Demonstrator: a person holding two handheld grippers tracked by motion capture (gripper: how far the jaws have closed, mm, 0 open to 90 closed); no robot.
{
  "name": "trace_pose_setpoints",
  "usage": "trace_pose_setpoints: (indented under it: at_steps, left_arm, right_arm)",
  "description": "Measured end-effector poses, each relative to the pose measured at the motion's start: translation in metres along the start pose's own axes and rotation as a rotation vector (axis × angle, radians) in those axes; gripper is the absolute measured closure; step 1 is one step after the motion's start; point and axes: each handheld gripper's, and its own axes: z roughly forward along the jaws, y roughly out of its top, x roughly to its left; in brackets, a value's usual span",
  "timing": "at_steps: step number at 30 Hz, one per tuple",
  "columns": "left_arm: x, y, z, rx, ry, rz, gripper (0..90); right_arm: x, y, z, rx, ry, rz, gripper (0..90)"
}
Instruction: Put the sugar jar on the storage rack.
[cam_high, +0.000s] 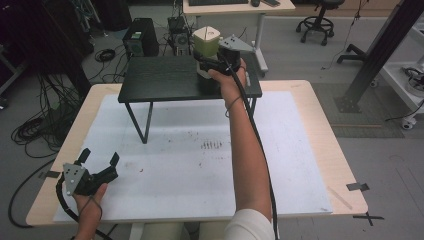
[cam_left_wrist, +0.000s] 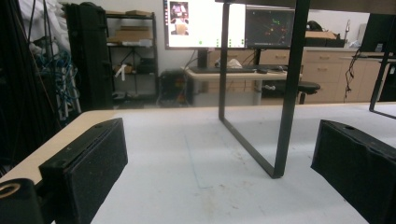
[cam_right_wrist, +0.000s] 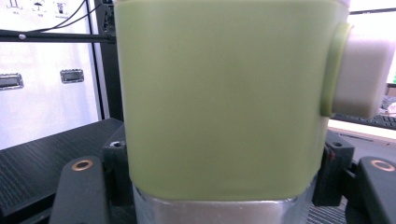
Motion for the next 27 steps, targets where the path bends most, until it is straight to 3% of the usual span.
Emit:
trace_pose_setpoints:
  at_steps: [27]
  left_arm:
    - [0.0002,-0.0001,-0.0002,0.000,0.000,0.001,3.6]
  right_arm:
    - [0.0006,-0.0001,0.0003,0.001,-0.005,0.002,29.7]
